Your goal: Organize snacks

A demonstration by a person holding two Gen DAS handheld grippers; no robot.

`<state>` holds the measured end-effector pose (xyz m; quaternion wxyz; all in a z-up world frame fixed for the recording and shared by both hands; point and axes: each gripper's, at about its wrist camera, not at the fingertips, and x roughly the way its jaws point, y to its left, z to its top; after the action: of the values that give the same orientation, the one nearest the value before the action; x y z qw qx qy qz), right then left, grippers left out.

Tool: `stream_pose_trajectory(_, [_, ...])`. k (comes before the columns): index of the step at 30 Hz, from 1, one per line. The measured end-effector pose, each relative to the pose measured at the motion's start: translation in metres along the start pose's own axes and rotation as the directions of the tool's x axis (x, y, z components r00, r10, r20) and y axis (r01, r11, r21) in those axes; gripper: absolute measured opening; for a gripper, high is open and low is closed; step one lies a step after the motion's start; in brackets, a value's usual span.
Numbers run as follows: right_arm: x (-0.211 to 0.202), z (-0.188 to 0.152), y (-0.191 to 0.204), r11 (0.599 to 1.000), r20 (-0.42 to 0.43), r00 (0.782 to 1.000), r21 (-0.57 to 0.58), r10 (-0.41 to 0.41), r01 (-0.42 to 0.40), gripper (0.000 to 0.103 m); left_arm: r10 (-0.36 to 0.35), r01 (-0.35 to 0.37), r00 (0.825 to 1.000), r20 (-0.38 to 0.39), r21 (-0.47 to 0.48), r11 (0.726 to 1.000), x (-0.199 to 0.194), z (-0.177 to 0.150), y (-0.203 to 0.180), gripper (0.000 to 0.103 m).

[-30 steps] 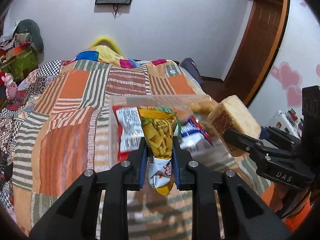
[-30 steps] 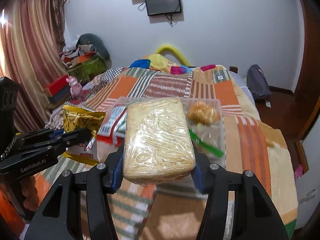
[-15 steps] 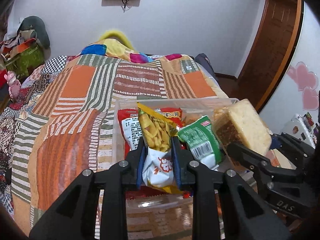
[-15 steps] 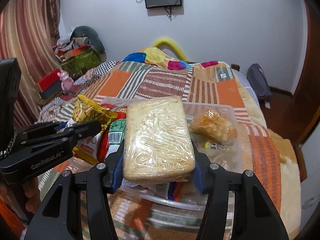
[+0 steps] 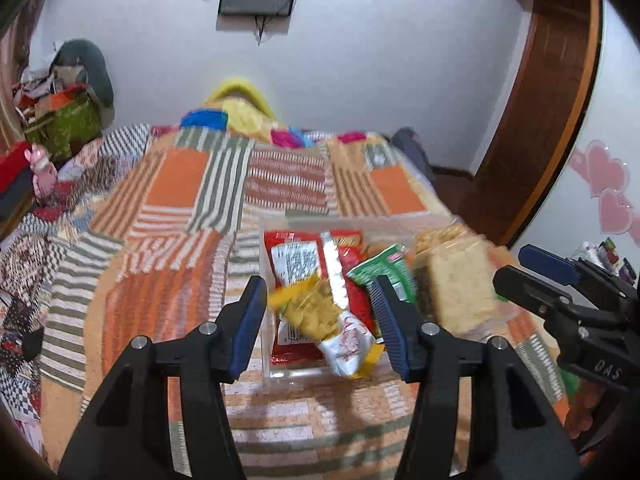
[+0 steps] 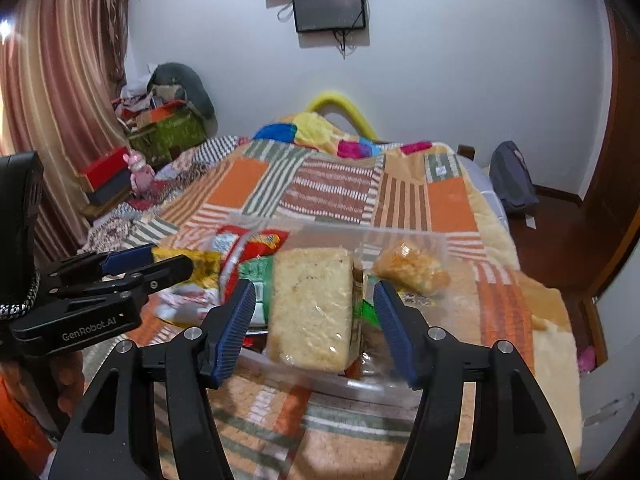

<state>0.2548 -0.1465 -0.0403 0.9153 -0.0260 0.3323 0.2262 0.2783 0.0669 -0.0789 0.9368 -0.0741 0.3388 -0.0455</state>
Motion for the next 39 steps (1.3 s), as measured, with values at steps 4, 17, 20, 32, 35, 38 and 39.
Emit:
stream_pose_trajectory(4, [-0.041,0.007,0.003,1.0,0.076,0.997,0.008,0.005,-0.006,0.058,-0.019,0.017,0.994,0.104,0.023,1.0,-0.056,0.007,-0.014,0.054])
stream_pose_trajectory(17, [-0.152,0.002,0.032,0.999,0.295,0.955,-0.002,0.032,-0.033,0.062,-0.008,-0.028,0.929,0.37,0.092,0.995,-0.192,-0.006,-0.056,0.068])
stream_pose_trajectory(20, [-0.16,-0.005,0.037,1.0,0.316,0.949,-0.004,0.02,-0.02,0.071,0.008,-0.049,0.918,0.397,0.093,0.994,-0.203,-0.012,-0.059,0.074])
stream_pose_trajectory(32, [-0.165,-0.018,0.043,0.999,0.348,0.936,0.005,-0.051,0.052,0.101,0.044,-0.091,0.905,0.423,0.092,0.992,-0.214,-0.034,-0.064,0.1])
stream_pose_trajectory(35, [-0.168,-0.02,0.043,0.997,0.356,0.932,0.006,-0.069,0.071,0.103,0.048,-0.095,0.905,0.423,0.09,0.991,-0.215,-0.036,-0.064,0.102])
stream_pose_trajectory(38, [-0.17,-0.023,0.042,0.998,0.355,0.933,0.005,-0.067,0.07,0.103,0.05,-0.095,0.905,0.423,0.086,0.992,-0.216,-0.037,-0.065,0.103])
stream_pose_trajectory(39, [-0.171,-0.024,0.042,0.997,0.356,0.932,0.004,-0.069,0.072,0.103,0.05,-0.094,0.905,0.423,0.085,0.992,-0.215,-0.038,-0.065,0.103])
